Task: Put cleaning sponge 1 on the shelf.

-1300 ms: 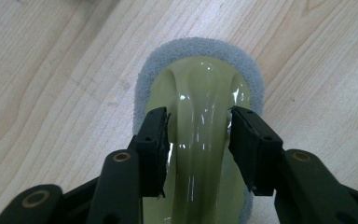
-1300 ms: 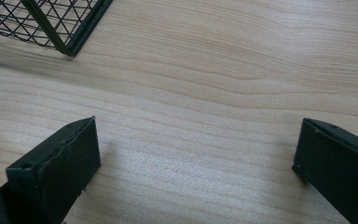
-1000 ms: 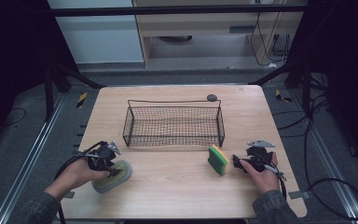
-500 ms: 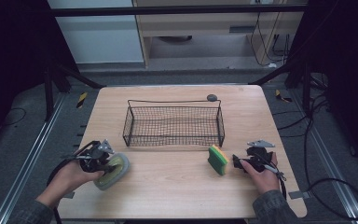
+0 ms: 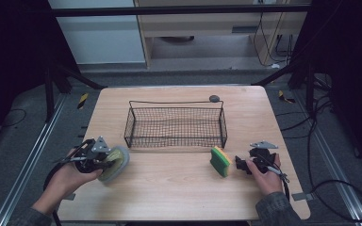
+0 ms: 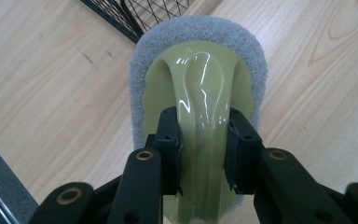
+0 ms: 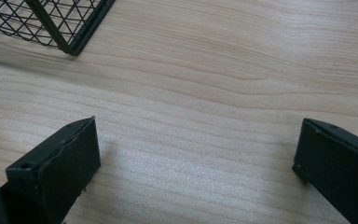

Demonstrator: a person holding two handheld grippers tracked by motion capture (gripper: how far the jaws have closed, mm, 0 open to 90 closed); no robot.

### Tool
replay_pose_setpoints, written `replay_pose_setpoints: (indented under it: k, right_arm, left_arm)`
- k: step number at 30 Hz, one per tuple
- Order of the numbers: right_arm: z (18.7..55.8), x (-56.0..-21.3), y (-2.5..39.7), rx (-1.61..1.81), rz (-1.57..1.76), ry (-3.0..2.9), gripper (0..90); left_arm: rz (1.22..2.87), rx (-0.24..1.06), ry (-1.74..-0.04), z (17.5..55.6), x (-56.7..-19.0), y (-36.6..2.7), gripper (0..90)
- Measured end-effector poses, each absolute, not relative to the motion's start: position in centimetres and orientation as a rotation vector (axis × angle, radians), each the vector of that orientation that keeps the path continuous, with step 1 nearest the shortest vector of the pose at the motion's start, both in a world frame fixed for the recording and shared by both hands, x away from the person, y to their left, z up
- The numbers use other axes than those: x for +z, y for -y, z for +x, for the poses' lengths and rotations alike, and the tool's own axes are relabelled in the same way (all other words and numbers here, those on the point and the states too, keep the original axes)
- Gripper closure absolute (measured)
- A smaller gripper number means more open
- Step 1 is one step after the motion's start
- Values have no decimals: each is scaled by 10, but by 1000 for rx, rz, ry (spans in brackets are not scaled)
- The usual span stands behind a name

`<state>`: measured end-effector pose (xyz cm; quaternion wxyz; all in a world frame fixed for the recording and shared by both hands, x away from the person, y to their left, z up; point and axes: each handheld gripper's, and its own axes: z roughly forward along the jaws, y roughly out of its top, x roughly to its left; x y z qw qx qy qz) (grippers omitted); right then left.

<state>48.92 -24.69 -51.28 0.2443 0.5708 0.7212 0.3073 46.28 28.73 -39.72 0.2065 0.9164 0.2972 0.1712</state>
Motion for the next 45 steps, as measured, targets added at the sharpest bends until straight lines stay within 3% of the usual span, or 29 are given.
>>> replay_pose_setpoints:
  k: [27, 45]
  right_arm:
    - [489, -513, 247, 838, 1555, -1970, 4]
    - [490, -513, 246, 841, 1555, -1967, 7]
  left_arm:
    - [2535, 649, -737, 484, -345, -275, 696]
    - [2566, 721, -543, 525, -297, -245, 696]
